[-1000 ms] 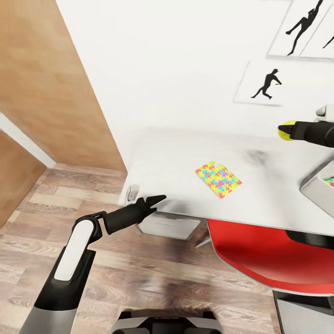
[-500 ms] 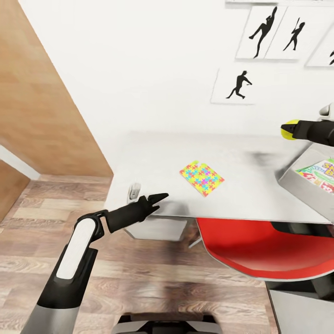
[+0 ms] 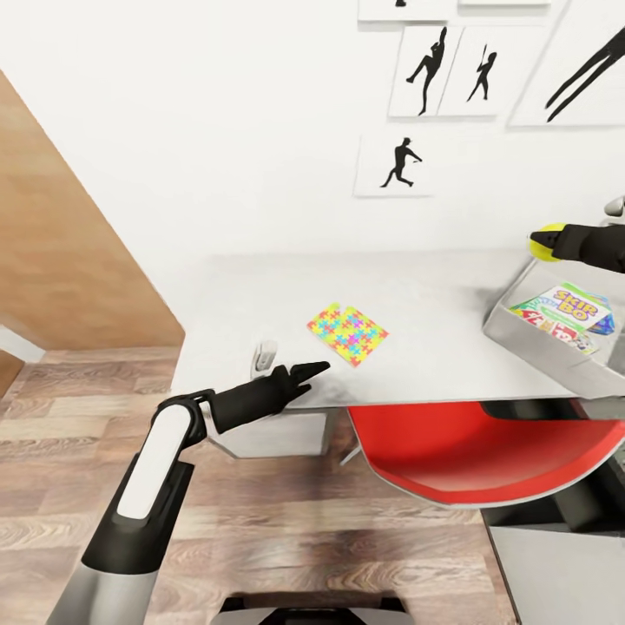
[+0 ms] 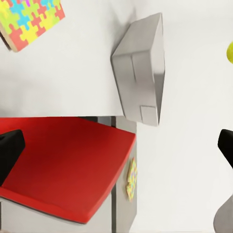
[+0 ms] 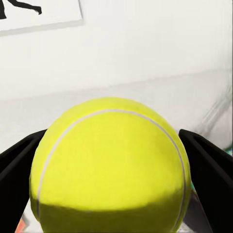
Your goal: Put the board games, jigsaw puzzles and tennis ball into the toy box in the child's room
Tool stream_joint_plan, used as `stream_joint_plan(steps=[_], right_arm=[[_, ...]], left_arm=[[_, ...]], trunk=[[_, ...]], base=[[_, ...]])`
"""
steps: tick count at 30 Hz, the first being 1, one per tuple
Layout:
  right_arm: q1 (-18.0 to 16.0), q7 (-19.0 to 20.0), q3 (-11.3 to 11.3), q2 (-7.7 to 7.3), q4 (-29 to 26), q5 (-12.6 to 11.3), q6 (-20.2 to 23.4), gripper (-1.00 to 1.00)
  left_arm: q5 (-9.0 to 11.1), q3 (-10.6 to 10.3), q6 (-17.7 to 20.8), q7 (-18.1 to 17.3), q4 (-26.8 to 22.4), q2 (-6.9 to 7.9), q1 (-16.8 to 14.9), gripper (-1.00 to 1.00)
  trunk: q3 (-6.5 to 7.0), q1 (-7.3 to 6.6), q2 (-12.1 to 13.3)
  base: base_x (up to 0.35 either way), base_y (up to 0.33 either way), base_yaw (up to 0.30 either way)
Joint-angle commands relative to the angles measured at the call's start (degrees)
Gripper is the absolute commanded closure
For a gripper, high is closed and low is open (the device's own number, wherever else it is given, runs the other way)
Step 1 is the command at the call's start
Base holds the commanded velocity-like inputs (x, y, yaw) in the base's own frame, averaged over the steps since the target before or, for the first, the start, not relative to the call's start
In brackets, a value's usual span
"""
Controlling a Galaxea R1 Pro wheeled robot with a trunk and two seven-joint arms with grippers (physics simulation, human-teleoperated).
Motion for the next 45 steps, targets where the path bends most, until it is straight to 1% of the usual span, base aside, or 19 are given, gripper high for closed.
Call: stream_joint_plan(steps=[1,20,27,30,38,41,45], right_arm=[[-0.06,-0.58,0.04,-0.04,-0.04,-0.59,0.17,1.00],[0.73,-0.66,-0.11,0.10,0.54,-0.47,0.17,1.00],[2.01,-0.67,-0.13,0.13,0.66,-0.51,0.17,1.00],[2.96,-0.70,-0.12,0.16,0.69,-0.48,0.17,1.00],[4.18,-0.74,-0.15,0.23,0.79,-0.40,0.17,1.00],[4.42,-0.75,-0.14,0.31,0.89,-0.36,0.17,1.00],[5.55,-0.75,-0.12,0.55,1.14,-0.27,0.17,1.00]], left_arm=[[0.59,0.02,0.16,0.59,-0.04,-0.02,-0.04,-1.00],[0.51,-0.28,0.07,1.07,-0.03,-0.07,-0.19,-1.00],[0.51,-0.39,0.06,1.19,-0.04,-0.08,-0.19,-1.00],[0.51,-0.43,0.06,1.23,-0.04,-0.05,-0.19,-1.00],[0.50,-0.46,0.05,1.23,-0.04,-0.03,-0.17,-1.00],[0.50,-0.47,0.02,1.26,-0.04,-0.02,-0.15,-1.00],[0.50,-0.47,-0.01,1.26,-0.03,-0.02,-0.12,-1.00]], trunk=[[-0.01,0.04,-0.10],[1.35,0.04,-0.10],[1.52,0.04,-0.10],[1.54,0.04,-0.10],[1.58,0.04,-0.10],[1.58,0.04,-0.10],[1.58,0.04,-0.10]], base=[[0.000,0.000,-0.209],[0.000,0.000,-0.193],[0.067,-0.002,-0.059],[0.186,-0.031,-0.025],[0.251,-0.058,-0.011],[0.159,-0.032,-0.004],[0.086,-0.018,-0.002]])
